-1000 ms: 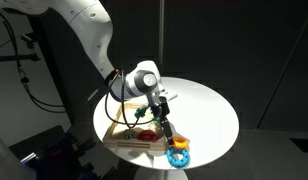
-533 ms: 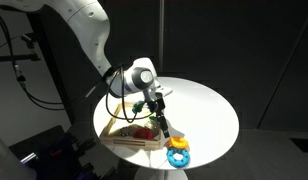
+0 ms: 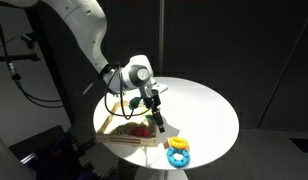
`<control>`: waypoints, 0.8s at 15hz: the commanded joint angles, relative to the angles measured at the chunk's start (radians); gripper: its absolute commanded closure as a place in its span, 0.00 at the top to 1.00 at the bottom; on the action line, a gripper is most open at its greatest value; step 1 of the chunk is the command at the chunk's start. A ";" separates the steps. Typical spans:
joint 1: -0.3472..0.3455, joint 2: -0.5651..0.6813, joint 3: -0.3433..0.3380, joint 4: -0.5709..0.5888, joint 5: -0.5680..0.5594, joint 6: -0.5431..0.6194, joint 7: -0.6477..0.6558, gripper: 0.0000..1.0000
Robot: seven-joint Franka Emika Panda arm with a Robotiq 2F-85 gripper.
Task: Put the orange ring on the table and then move the tray to the left
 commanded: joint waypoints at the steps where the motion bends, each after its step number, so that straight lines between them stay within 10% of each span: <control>1: -0.041 -0.056 0.050 -0.040 0.007 -0.018 -0.015 1.00; 12: -0.114 -0.121 0.177 -0.108 0.122 -0.023 -0.083 1.00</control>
